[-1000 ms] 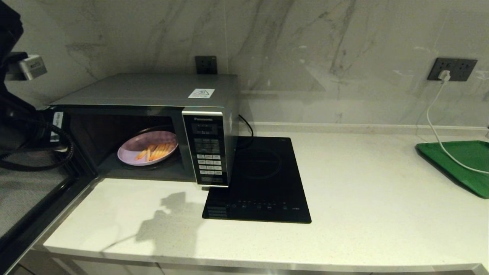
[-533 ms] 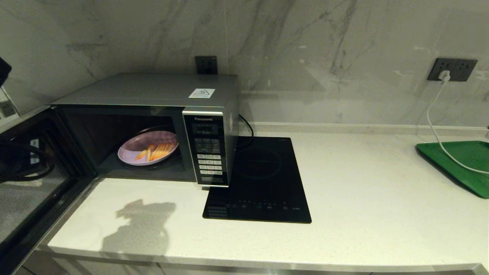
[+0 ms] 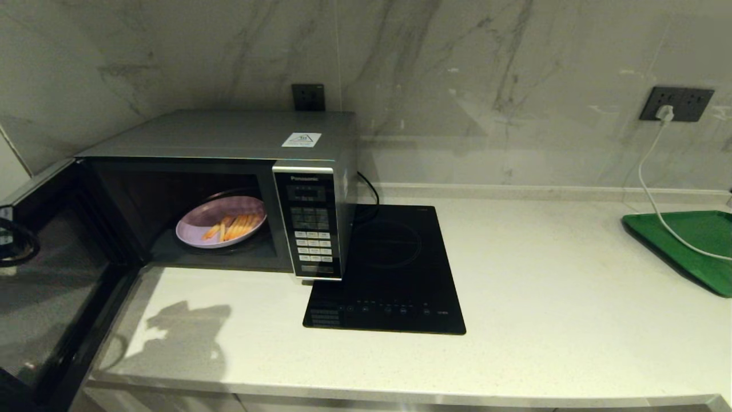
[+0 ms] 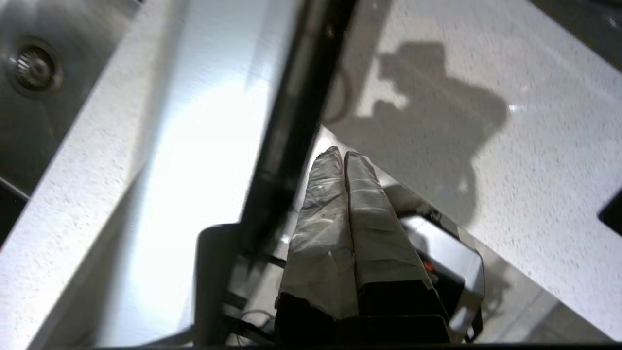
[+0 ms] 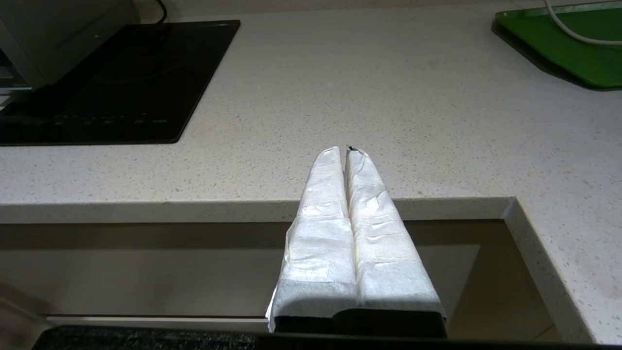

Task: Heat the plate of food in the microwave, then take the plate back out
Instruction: Take the plate out of the microwave

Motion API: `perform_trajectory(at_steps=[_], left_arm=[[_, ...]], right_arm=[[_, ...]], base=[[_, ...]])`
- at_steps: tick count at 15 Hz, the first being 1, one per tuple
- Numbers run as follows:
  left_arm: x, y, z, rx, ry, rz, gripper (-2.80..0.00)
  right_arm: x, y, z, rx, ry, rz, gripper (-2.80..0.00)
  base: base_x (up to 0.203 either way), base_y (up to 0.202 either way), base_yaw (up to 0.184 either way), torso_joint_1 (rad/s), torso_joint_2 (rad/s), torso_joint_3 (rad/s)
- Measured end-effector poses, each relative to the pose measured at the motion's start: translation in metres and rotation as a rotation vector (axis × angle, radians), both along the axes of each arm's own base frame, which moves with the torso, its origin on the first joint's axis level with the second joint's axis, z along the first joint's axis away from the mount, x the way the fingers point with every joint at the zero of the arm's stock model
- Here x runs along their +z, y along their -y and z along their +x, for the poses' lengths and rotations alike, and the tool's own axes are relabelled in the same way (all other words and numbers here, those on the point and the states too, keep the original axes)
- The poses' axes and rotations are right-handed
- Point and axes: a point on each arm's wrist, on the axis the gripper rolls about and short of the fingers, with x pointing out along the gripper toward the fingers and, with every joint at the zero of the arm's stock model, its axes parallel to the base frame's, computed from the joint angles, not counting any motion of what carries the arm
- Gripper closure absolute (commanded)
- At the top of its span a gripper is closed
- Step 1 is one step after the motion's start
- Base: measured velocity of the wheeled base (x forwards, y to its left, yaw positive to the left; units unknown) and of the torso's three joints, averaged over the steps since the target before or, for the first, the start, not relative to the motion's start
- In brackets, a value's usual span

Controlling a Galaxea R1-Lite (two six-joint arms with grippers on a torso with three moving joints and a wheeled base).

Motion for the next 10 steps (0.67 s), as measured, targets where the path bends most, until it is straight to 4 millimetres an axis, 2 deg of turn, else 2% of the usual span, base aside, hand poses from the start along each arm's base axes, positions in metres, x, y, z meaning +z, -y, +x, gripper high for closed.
perform_trajectory(at_steps=[6, 10], left_arm=[[0.005, -0.006, -0.003, 0.043, 0.026, 0.063, 0.0], [0.006, -0.018, -0.005, 0.072, 0.027, 0.086, 0.0]], right_arm=[[0.0, 0.0, 0.0, 0.0, 0.0, 0.0, 0.0], [0.0, 0.0, 0.0, -0.001, 0.0, 0.0, 0.0]], base=[[0.0, 0.0, 0.0, 0.0, 0.0, 0.0], [0.0, 0.0, 0.0, 0.0, 0.0, 0.0]])
